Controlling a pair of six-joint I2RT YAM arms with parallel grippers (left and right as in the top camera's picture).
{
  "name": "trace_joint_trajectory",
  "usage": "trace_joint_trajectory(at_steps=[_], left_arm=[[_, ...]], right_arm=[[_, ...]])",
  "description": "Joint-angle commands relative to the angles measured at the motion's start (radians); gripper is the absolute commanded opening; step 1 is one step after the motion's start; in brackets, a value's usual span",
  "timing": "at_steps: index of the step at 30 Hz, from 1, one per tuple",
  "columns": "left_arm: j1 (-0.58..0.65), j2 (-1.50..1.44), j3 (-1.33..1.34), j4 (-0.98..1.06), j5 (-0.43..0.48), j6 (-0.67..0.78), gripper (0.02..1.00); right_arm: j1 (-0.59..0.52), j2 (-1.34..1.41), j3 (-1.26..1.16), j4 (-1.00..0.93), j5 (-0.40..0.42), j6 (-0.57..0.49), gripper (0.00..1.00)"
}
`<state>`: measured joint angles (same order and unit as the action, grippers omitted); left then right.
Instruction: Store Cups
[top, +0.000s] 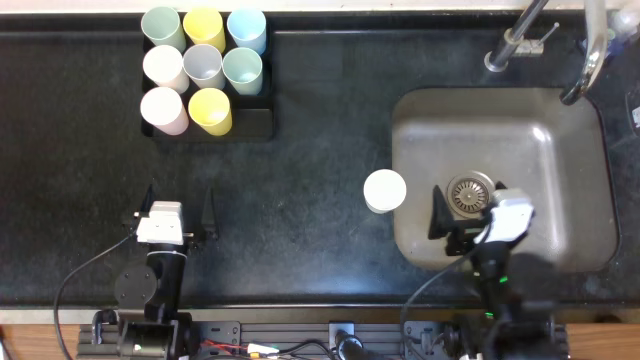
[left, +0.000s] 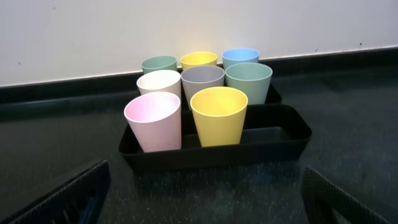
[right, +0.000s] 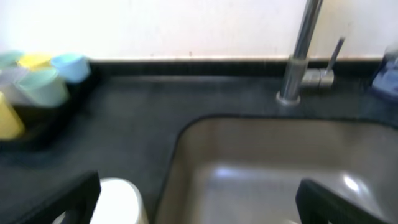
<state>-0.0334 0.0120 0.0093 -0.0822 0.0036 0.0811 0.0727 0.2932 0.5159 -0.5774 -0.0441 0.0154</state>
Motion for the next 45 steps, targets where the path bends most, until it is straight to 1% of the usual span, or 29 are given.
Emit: trace_joint_trajectory(at_steps=[1,3,5,8,9,11,13,16,19,36,43,44,45], left_arm=[[-0.01,-0.009,-0.001,-0.002,-0.005,-0.01,0.998],[-0.01,-0.009,-0.001,-0.002,-0.005,-0.01,0.998],[-0.01,-0.009,-0.001,-0.002,-0.005,-0.01,0.998],[-0.01,-0.009,-0.001,-0.002,-0.005,-0.01,0.998],[-0.01,-0.009,-0.001,-0.002,-0.005,-0.01,0.996],[-0.01,-0.009,-0.001,-0.002,-0.005,-0.01,0.998],[-0.01,-0.009,-0.001,-0.002,-0.005,-0.01,0.998],[-0.01,-0.009,-0.001,-0.002,-0.005,-0.01,0.998],[-0.01,-0.009,-0.001,-0.002,-0.005,-0.01,0.998],[-0.01,-0.009,-0.001,-0.002,-0.005,-0.01,0.998],[-0.01,-0.009,-0.001,-0.002,-0.005,-0.01,0.998],[-0.01,-0.009,-0.001,-0.002,-0.005,-0.009,0.998],[-0.01,-0.009,-0.001,-0.002,-0.005,-0.01,0.996]], right_arm=[[0.021,0.449,0.552,-0.414,-0.023,0.014,0.996],[0.045,0.602,0.716,-0.602,-0.006,0.008,0.998],[0.082,0.758,0.86,-0.798,0.013,-0.022,0.998],[0.138,0.9,0.93,-0.927,0.027,-0.089,0.996],[0.158,0.938,0.928,-0.94,0.033,-0.137,0.998],[0.188,1.015,0.899,-0.927,0.047,-0.202,0.996],[0.198,1.055,0.864,-0.887,0.024,-0.257,0.998],[0.198,1.096,0.804,-0.815,0.02,-0.348,0.996],[0.195,1.129,0.763,-0.767,0.019,-0.39,0.998],[0.187,1.37,0.761,-0.663,0.01,-0.383,0.998],[0.187,1.41,0.761,-0.625,0.01,-0.382,0.998],[0.187,1.41,0.761,-0.626,0.01,-0.382,0.98],[0.188,1.41,0.761,-0.628,0.008,-0.382,0.928]])
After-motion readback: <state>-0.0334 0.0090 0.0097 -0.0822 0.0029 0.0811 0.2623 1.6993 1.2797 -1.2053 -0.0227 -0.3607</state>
